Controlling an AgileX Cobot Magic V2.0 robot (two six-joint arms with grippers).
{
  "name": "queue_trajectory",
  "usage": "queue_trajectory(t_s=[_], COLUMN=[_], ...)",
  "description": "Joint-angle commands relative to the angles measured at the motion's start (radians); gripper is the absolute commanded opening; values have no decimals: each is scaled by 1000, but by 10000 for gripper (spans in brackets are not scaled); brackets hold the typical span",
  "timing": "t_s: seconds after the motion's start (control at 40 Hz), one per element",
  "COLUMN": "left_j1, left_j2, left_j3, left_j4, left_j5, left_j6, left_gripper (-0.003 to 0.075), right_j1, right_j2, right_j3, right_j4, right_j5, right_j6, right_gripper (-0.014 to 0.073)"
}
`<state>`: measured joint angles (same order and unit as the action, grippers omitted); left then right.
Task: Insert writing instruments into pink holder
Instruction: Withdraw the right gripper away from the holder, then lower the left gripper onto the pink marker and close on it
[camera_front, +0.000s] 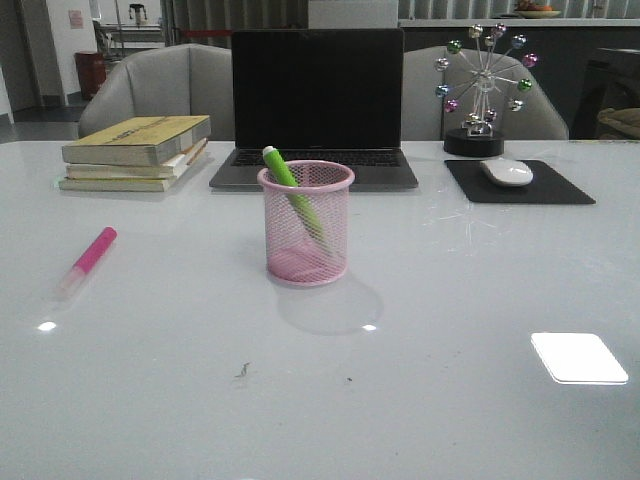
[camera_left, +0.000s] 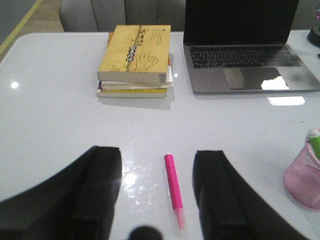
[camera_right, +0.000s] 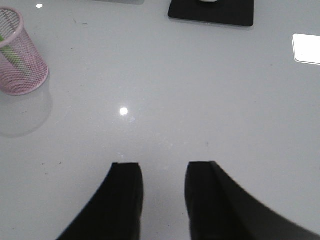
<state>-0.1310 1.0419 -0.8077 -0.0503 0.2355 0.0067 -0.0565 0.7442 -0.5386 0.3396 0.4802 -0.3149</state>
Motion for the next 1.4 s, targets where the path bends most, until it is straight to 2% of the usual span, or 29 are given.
queue_trajectory(t_s=[0.0,0.23,0.8,1.12,1.38], left_j1=[0,0,0,0,0], left_j2=[87,297,687,850,914], left_j3=[-99,-253,-706,-820,-830], left_j4=[-6,-6,-6,-28,-114], left_j5=[-68,-4,457,601,608], left_j6=[-7,-7,-7,-1,-1], left_gripper=[409,409,407,407,407], right_j1=[3,3,3,3,3], right_j2=[-6,-6,-6,-6,-6], right_j3=[-27,-27,-27,-27,-27], right_j4=[4,4,4,3,3], right_j5=[-60,-60,-60,-61,-61], right_j6=[-2,-2,-2,-2,-2], right_gripper=[352,352,352,352,352])
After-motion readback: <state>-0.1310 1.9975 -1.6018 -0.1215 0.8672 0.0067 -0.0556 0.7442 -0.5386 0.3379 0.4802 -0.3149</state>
